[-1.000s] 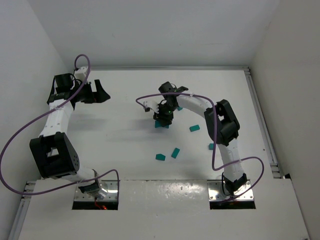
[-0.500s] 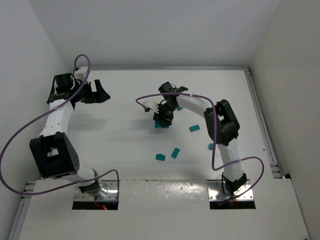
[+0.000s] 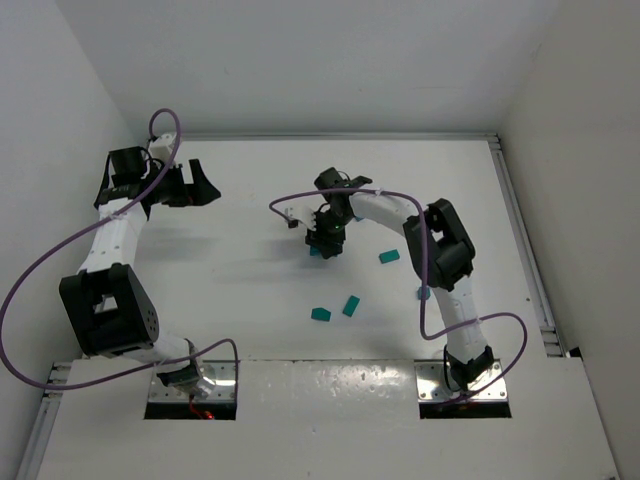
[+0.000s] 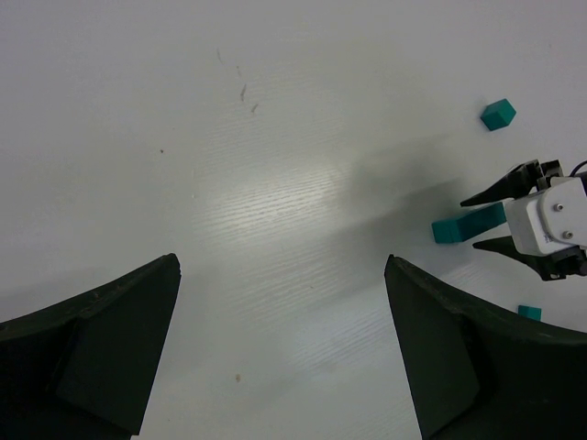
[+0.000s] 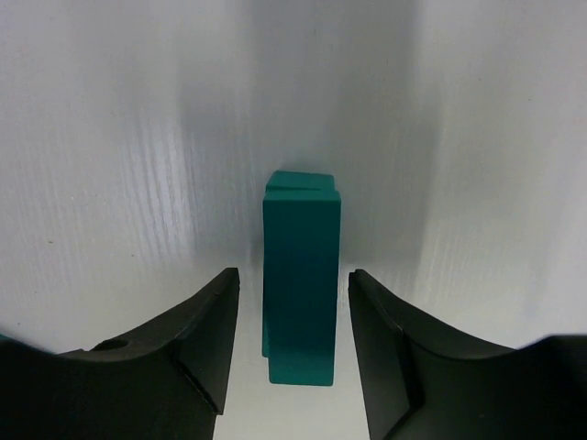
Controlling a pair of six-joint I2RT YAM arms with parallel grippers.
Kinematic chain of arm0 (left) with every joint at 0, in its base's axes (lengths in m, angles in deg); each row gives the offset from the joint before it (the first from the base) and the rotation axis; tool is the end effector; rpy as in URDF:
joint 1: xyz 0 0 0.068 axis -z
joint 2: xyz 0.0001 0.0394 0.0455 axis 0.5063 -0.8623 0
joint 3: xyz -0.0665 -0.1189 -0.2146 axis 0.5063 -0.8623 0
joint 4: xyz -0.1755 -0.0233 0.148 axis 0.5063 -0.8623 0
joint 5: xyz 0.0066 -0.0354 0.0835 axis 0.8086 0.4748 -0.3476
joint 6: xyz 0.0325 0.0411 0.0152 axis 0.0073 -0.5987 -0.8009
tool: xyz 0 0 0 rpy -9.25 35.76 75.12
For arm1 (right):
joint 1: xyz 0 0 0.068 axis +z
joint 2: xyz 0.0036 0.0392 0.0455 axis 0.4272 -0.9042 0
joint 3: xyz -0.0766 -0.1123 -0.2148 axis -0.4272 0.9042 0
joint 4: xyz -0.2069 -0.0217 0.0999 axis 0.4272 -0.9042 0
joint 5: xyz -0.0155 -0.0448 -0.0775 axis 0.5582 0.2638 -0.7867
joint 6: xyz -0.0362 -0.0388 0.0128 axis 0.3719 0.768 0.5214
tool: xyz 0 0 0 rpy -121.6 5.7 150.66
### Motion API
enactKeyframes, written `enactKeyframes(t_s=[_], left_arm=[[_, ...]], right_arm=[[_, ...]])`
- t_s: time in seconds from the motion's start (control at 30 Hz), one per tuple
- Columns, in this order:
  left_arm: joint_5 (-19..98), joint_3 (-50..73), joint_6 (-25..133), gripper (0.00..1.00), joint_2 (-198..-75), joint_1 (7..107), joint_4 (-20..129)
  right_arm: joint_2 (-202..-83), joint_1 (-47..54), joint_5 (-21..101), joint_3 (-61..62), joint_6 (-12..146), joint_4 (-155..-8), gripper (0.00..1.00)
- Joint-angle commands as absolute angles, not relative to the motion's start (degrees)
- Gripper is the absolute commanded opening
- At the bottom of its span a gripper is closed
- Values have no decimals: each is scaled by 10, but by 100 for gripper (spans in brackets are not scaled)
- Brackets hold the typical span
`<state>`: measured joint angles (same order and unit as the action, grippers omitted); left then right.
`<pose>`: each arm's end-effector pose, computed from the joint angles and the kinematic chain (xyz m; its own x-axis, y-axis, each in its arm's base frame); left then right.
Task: Build the wood block tower
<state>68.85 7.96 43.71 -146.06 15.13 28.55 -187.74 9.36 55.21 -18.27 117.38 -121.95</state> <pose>0.2924 0.0568 0.2899 -0.6258 -0.1966 -0.7548 0.2223 0.8826 -0.4142 0.3270 0.2432 0.1451 -0.1479 -0.8733 -0.4642 -0.9890 0.1293 0.0718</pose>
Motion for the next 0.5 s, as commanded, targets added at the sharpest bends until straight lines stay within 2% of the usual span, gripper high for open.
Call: enactKeyframes(t_s=[0.0,0.47], left_arm=[[695,96,438,100,-1465,157,301],[695,102,438,100,-1471,157,301]], right_arm=[[-1882,96,558,-201,1174,-1209,51],[-1894,98,559,-210,1185,-1202,39]])
